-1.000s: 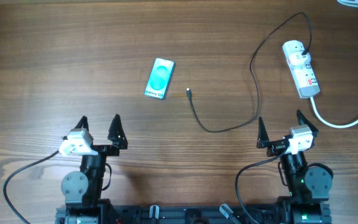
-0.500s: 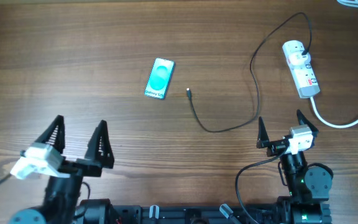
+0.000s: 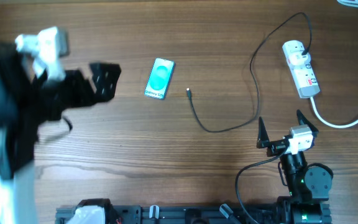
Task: Plug charger to phone and switch on socket
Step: 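Move the left gripper forward over the Galaxy S25 phone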
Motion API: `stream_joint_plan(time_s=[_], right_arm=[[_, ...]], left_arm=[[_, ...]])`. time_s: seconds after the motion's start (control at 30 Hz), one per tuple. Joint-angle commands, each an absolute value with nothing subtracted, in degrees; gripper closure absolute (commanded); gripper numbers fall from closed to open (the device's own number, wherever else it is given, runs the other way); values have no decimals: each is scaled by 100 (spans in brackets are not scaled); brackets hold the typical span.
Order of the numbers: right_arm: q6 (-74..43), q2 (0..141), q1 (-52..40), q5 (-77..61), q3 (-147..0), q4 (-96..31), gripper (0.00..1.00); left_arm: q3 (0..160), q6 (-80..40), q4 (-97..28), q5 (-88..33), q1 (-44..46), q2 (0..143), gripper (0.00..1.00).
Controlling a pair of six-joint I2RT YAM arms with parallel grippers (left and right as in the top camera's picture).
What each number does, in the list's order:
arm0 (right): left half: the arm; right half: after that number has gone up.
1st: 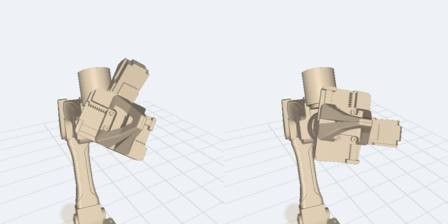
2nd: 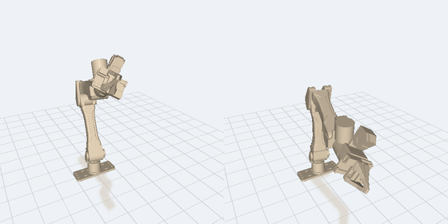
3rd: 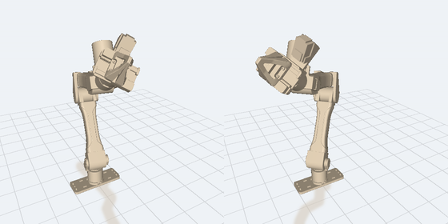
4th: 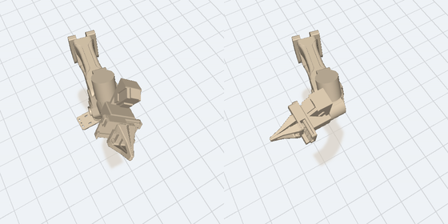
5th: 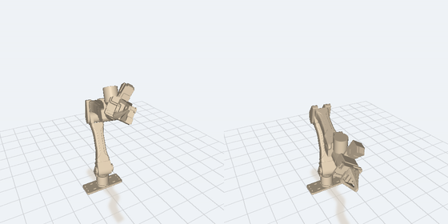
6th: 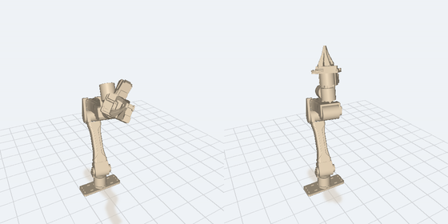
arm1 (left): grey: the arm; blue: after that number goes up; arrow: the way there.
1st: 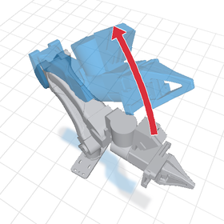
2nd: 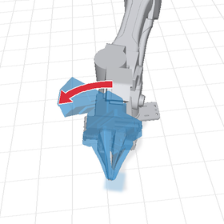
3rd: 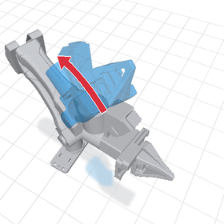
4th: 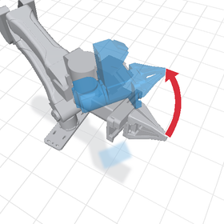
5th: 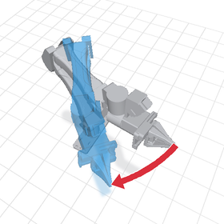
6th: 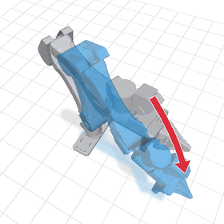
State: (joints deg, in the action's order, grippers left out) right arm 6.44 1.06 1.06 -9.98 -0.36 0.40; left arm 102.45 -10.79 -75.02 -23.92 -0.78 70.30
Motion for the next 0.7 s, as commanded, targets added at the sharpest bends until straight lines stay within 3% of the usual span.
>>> stream_joint_plan(time_s=[0.0,0.33,0.57,0.6,0.67], right_arm=[[598,64,130,-899,-30,62,0],[600,64,130,-899,-30,60,0],[598,64,130,-899,-30,62,0],[598,64,130,-899,-30,60,0],[598,64,130,-899,-30,60,0]], left_arm=[[10663,-808,-8136,-2591,-45,8176,0],[10663,-941,-8746,-2591,21,10593,0],[10663,-943,-8549,-2591,25,11192,0],[10663,-943,-8519,-2591,27,11222,6],[10663,-945,-8462,-2593,27,11251,28]])
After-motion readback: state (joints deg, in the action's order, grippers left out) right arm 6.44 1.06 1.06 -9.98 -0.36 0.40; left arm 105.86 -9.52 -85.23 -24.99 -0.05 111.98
